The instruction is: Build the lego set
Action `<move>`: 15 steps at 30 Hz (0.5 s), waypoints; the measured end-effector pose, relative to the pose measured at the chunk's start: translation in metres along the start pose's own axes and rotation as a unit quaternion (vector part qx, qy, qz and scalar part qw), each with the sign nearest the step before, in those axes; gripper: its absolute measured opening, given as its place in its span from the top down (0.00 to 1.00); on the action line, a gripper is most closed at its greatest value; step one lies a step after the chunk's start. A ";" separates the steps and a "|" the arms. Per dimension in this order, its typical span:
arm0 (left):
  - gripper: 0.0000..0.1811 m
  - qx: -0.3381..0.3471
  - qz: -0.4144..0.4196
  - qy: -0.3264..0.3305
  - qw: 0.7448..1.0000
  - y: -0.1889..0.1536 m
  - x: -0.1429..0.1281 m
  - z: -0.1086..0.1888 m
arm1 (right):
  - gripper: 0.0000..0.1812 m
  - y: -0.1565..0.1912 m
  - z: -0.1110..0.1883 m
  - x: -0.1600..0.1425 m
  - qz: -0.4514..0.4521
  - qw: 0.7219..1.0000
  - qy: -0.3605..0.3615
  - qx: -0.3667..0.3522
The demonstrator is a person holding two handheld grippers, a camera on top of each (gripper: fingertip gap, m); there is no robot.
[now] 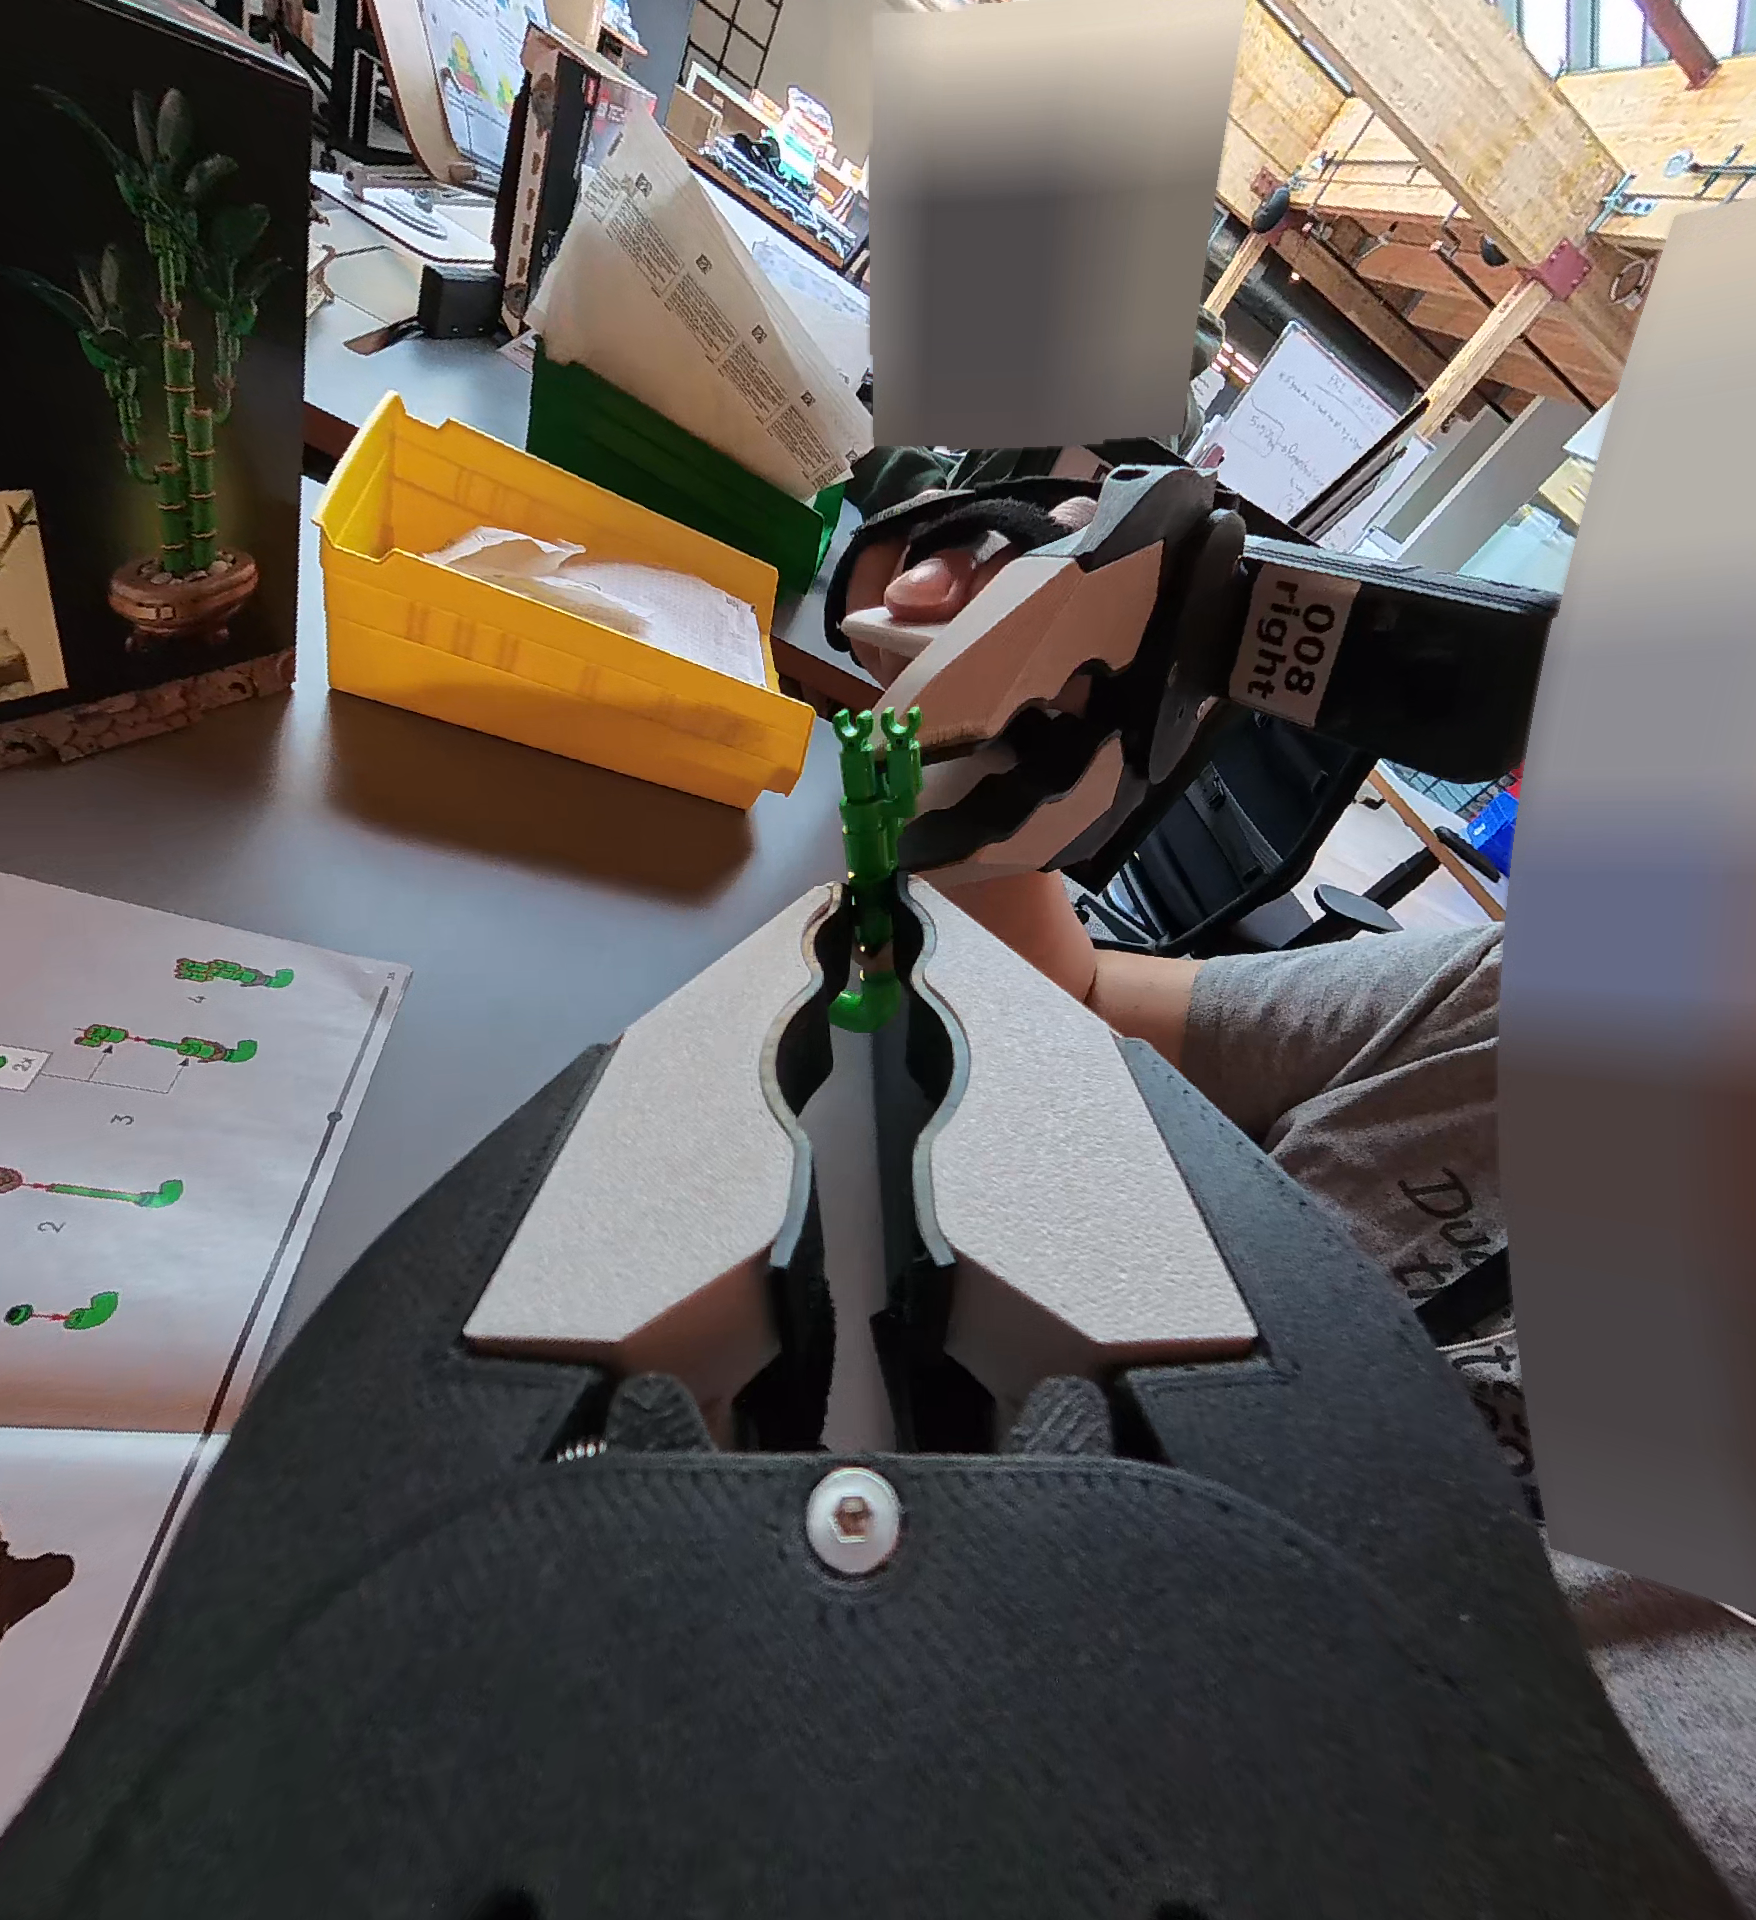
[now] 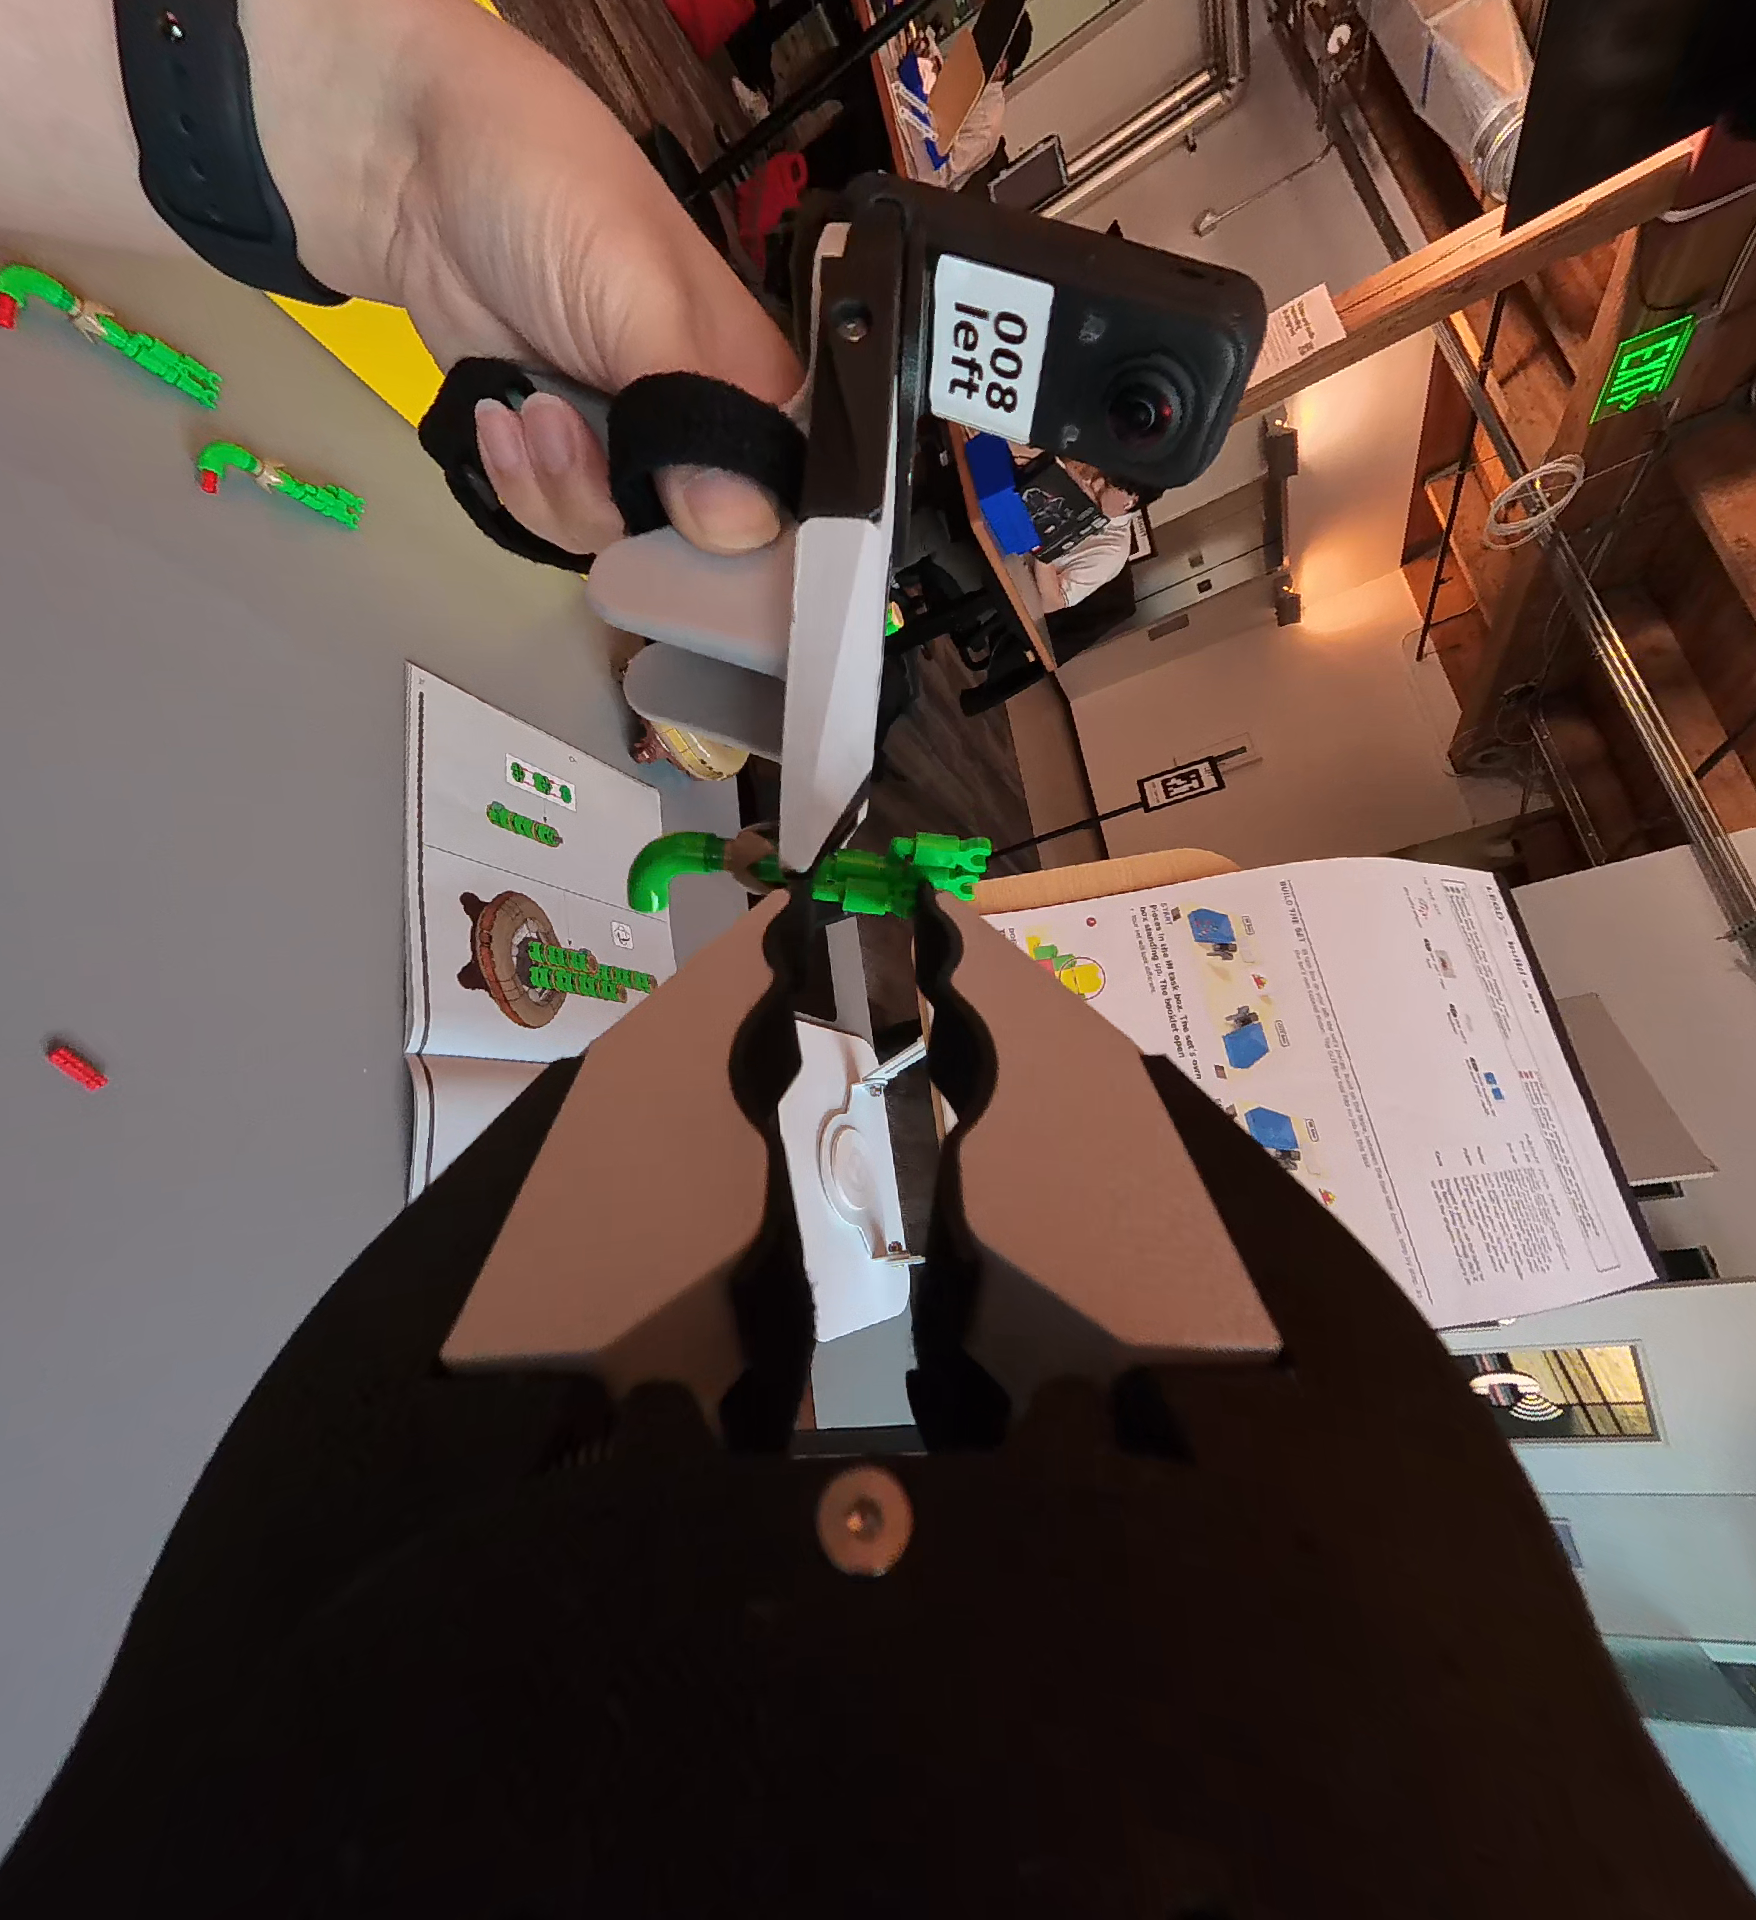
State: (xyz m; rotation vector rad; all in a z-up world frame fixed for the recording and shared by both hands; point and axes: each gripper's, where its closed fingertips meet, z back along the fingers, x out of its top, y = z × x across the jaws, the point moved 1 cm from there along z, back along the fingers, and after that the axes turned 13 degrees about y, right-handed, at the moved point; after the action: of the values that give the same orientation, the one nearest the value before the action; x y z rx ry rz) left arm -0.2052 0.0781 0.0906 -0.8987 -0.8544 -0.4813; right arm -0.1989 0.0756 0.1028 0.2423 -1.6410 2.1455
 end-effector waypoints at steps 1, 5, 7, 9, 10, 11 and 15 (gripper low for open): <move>0.97 0.000 0.000 0.000 1.000 0.000 0.000 0.000 | 0.91 0.000 0.000 0.000 0.001 1.000 0.000 -0.001; 0.97 0.002 0.003 0.002 1.000 0.001 0.000 -0.001 | 0.91 0.001 -0.001 -0.001 0.002 1.000 0.000 0.002; 0.97 0.002 0.004 0.002 1.000 0.002 0.000 -0.001 | 0.91 0.001 -0.001 -0.002 0.003 1.000 0.000 0.002; 0.97 0.004 0.006 0.003 1.000 0.003 -0.001 -0.001 | 0.92 0.002 -0.002 -0.003 0.003 1.000 0.002 0.004; 0.97 0.004 0.007 0.002 1.000 0.003 -0.001 -0.001 | 0.92 0.002 -0.002 -0.003 0.004 1.000 0.002 0.003; 0.97 0.005 0.008 0.002 1.000 0.004 -0.001 -0.001 | 0.92 0.002 -0.003 -0.003 0.004 1.000 0.002 0.004; 0.97 0.004 0.010 0.001 1.000 0.004 -0.001 0.000 | 0.93 0.002 -0.004 -0.004 0.004 1.000 0.005 0.003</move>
State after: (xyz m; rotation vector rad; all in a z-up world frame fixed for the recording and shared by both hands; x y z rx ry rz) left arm -0.2032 0.0805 0.0881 -0.8987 -0.8437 -0.4608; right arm -0.1958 0.0776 0.0981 0.2276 -1.6341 2.1536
